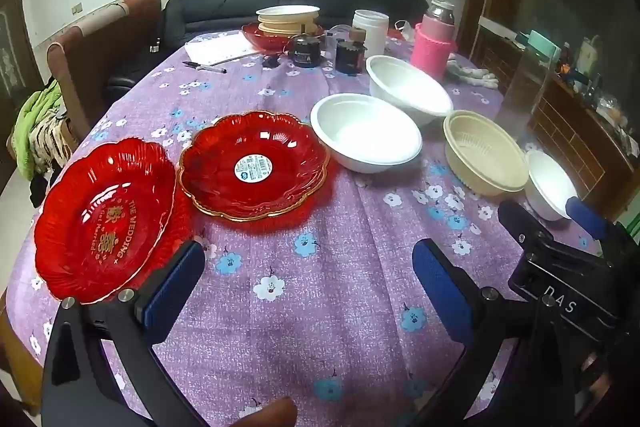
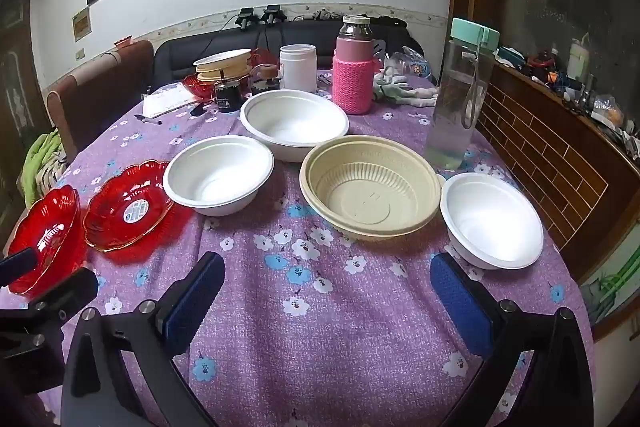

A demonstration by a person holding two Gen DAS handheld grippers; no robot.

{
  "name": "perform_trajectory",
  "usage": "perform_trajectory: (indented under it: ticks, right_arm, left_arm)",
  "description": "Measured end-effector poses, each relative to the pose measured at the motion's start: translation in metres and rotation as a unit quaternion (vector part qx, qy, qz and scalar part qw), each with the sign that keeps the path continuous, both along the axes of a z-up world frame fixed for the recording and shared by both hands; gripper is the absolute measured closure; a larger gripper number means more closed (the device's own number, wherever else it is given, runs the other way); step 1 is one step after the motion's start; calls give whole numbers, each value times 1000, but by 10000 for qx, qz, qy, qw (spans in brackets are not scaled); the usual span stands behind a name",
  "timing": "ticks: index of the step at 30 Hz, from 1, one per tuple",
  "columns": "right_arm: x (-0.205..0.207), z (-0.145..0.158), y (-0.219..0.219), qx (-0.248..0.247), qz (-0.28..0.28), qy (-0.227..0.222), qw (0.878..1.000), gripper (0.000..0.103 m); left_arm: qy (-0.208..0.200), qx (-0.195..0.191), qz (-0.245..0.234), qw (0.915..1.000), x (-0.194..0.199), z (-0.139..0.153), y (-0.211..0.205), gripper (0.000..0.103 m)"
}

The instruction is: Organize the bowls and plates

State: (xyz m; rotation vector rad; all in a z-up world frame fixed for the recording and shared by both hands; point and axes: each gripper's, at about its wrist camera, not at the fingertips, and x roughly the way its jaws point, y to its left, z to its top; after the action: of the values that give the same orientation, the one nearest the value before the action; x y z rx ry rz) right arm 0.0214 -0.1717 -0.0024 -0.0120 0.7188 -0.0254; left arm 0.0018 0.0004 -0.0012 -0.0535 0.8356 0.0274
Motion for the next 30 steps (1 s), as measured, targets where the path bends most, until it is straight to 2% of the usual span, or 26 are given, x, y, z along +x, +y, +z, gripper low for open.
perform_trajectory:
  ticks: [8,30]
  right_arm:
    - [1,1,2,-40,26,-26,10000,0]
    - [4,-2,1,3,-19,12,10000,0]
  left_arm:
    - [7,25,25,10000,10,-2,-2,0]
    - [-40,29,0,10000,2,-3,-3,0]
